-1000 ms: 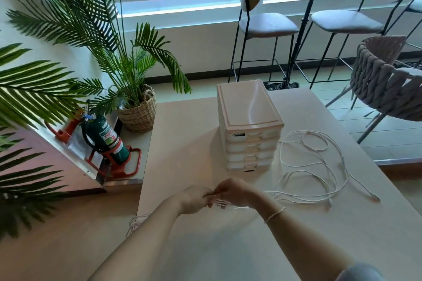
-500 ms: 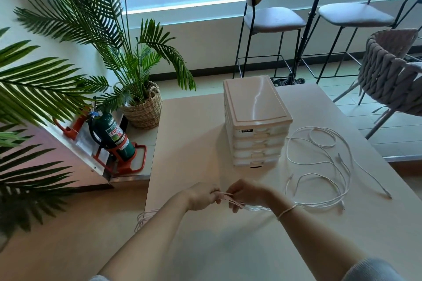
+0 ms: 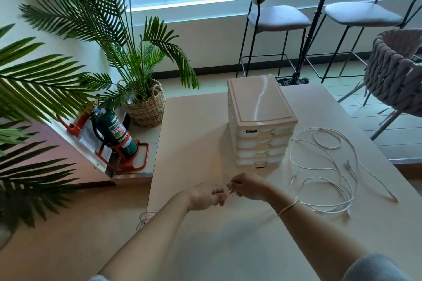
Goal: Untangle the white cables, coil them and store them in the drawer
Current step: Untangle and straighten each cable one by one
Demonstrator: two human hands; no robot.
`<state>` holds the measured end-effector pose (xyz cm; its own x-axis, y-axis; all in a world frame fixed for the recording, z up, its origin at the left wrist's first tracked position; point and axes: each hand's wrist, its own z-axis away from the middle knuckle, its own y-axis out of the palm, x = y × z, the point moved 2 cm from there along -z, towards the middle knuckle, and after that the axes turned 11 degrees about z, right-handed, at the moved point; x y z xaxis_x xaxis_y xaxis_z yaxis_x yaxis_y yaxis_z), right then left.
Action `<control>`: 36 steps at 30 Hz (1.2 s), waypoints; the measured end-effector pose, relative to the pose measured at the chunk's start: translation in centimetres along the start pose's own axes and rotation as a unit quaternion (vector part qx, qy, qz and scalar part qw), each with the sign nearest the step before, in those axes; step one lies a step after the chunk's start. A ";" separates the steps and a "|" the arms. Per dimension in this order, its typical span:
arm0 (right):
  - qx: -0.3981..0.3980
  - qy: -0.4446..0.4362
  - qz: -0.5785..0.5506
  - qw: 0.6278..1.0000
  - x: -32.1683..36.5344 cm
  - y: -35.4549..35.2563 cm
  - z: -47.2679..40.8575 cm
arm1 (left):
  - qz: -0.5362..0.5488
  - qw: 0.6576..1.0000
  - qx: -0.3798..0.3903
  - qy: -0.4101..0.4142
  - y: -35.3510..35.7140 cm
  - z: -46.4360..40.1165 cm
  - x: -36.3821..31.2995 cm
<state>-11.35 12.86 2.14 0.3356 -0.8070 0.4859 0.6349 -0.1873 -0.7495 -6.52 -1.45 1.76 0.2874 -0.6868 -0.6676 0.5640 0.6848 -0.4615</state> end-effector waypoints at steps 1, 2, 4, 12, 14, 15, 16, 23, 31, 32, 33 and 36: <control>0.010 -0.004 -0.002 1.000 0.0 0.1 0.1 | 0.004 1.000 -0.004 -0.002 -0.1 0.0 0.2; 0.032 -0.008 -0.006 0.999 -0.1 0.3 0.2 | 0.013 1.000 -0.012 -0.005 -0.2 0.0 0.5; 0.103 -0.015 -0.027 0.994 -0.3 0.7 0.6 | 0.038 0.999 -0.031 -0.009 -0.6 -0.1 1.1; 0.124 0.008 -0.063 0.990 -1.4 0.4 0.2 | 0.087 0.994 -0.067 -0.002 -1.2 -0.8 1.2; 0.140 -0.003 -0.063 0.988 -0.9 0.7 -0.1 | 0.079 0.995 -0.064 -0.006 -1.2 -0.9 1.2; 0.144 -0.010 -0.056 0.988 -0.7 0.9 -0.2 | 0.077 0.995 -0.061 -0.008 -1.1 -0.9 1.1; 0.136 -0.015 -0.048 0.989 -0.6 1.1 -0.2 | 0.076 0.995 -0.058 -0.008 -1.0 -0.9 1.1; 0.086 -0.022 -0.053 0.995 -0.9 0.4 -0.3 | 0.071 0.997 -0.027 -0.005 -0.7 -1.0 1.0; 0.107 0.044 -0.177 0.977 -1.4 1.0 0.5 | 0.087 0.994 -0.071 0.012 -0.9 -1.2 0.7; 0.086 0.053 -0.160 0.982 -1.4 0.8 0.4 | 0.080 0.995 -0.065 0.012 -0.8 -1.2 0.5; 0.061 0.058 -0.129 0.988 -1.3 0.5 0.2 | 0.072 0.996 -0.050 0.010 -0.7 -1.2 0.3; -0.004 0.047 -0.039 0.998 -0.8 -0.1 -0.1 | 0.055 0.998 0.004 0.002 0.0 -0.9 -0.2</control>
<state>-11.79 13.44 1.76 0.2184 -0.8383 0.4996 0.6504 -0.2566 -0.7149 -7.32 -1.08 1.40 0.3449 -0.6069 -0.7160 0.5348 0.7540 -0.3815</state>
